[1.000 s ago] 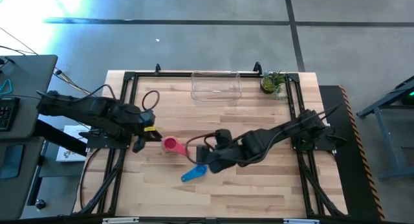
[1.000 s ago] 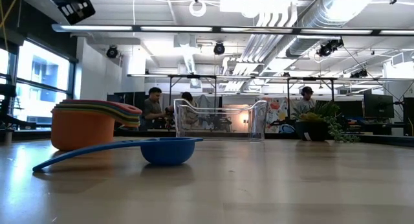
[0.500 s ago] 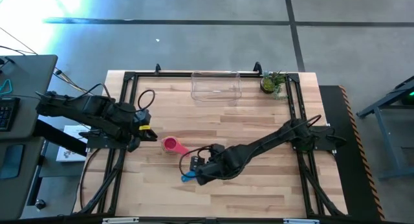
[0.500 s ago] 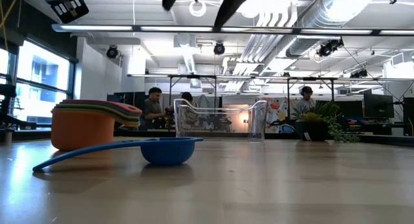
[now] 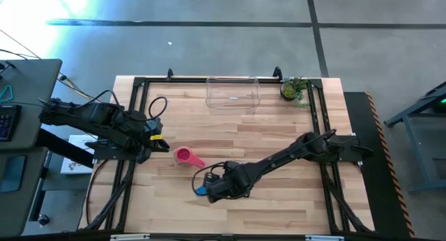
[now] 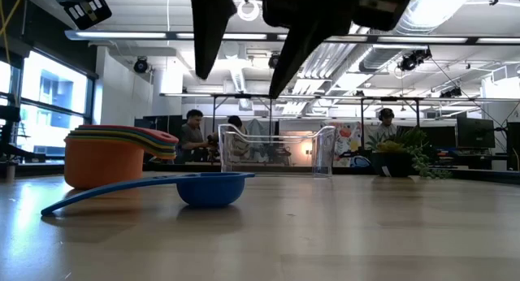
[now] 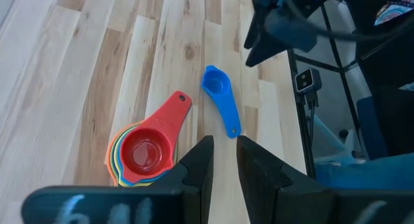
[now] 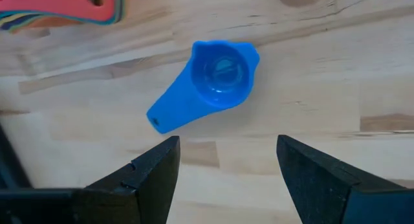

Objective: Nest measuring cups in basket
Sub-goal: Stack the blue measuring cup on top of the red measuring cup

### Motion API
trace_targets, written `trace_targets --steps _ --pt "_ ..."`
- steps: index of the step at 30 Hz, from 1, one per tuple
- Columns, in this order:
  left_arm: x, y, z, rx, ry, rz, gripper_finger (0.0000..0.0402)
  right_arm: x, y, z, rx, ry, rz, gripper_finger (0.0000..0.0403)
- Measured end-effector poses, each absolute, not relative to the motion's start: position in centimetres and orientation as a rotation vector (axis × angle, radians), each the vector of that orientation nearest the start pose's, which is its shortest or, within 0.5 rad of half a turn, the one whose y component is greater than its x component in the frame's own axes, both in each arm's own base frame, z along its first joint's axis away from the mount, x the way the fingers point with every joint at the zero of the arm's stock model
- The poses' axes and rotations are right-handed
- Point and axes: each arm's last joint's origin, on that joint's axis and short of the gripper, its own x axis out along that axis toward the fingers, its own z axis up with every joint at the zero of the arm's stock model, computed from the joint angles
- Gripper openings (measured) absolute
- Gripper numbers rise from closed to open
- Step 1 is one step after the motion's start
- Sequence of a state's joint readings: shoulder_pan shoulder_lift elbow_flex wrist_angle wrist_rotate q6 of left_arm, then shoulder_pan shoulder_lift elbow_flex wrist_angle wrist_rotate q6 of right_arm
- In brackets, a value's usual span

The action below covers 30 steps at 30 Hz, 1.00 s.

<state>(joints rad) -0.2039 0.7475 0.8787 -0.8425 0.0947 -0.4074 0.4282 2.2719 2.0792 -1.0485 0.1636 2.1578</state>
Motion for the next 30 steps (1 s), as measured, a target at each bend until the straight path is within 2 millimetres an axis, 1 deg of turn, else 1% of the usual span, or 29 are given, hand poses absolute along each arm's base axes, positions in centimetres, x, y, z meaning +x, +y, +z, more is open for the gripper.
trace_targets --steps 6,12,19,22,27,30 --pt "13.1 -3.0 31.1 -0.348 0.760 -0.136 0.0058 44.1 19.6 19.8 1.518 0.868 -1.108 0.0250" --pt "13.1 -3.0 31.2 -0.349 0.759 -0.136 0.0058 44.7 19.6 17.7 1.534 0.855 -1.166 0.0250" --pt "13.1 -3.0 31.2 -0.350 0.759 -0.136 0.0058 44.9 18.5 17.0 1.512 0.840 -1.227 0.0250" --pt "13.1 -3.0 31.2 -0.350 0.759 -0.136 0.0058 44.8 18.1 16.9 1.503 0.866 -1.250 0.0250" --pt "13.1 -3.0 31.2 -0.349 0.759 -0.136 0.0058 45.0 18.2 16.2 1.511 0.901 -1.252 0.0249" --pt "13.1 -3.0 31.2 -0.349 0.759 -0.136 0.0058 45.0 18.3 16.0 1.517 0.915 -1.251 0.0238"
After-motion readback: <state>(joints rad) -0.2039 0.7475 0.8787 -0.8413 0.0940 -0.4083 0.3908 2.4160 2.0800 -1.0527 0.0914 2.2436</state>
